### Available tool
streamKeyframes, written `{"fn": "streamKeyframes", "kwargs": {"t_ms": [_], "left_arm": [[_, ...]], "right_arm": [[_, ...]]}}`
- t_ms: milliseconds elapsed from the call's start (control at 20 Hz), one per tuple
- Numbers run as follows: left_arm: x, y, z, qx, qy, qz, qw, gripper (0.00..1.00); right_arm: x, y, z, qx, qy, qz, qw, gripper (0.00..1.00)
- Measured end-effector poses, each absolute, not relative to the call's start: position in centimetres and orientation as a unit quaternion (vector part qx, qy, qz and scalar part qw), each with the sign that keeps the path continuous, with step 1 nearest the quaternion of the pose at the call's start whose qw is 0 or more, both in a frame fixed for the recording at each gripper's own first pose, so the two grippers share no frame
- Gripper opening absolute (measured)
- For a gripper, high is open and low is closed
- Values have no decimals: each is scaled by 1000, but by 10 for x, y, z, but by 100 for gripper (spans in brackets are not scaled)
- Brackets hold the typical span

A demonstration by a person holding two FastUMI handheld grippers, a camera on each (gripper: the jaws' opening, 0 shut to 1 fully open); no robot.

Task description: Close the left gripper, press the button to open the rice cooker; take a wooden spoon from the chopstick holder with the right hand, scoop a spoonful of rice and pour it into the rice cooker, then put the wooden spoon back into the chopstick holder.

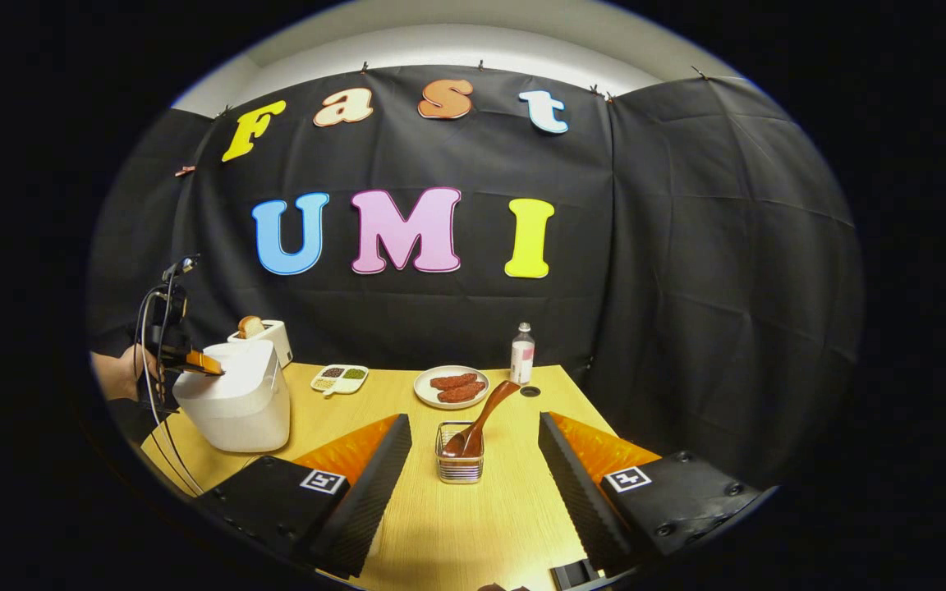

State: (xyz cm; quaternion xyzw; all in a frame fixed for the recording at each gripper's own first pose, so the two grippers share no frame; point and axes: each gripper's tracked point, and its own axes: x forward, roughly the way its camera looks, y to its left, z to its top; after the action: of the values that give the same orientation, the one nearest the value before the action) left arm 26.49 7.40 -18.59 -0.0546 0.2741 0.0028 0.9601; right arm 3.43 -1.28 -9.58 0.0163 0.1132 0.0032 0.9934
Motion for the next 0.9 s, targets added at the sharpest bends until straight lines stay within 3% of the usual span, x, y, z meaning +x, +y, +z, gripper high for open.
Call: {"fn": "streamKeyframes", "kwargs": {"t_ms": [300,650,900], "left_arm": [[253,74,-71,-15,110,4,994,6],[195,83,14,-39,19,-8,999,6],[126,91,27,-40,-8,-20,999,7]], "right_arm": [[34,-21,-85,23,101,-11,995,98],[28,-19,-59,18,75,-19,997,98],[14,-14,-43,17,58,-38,997,98]]}}
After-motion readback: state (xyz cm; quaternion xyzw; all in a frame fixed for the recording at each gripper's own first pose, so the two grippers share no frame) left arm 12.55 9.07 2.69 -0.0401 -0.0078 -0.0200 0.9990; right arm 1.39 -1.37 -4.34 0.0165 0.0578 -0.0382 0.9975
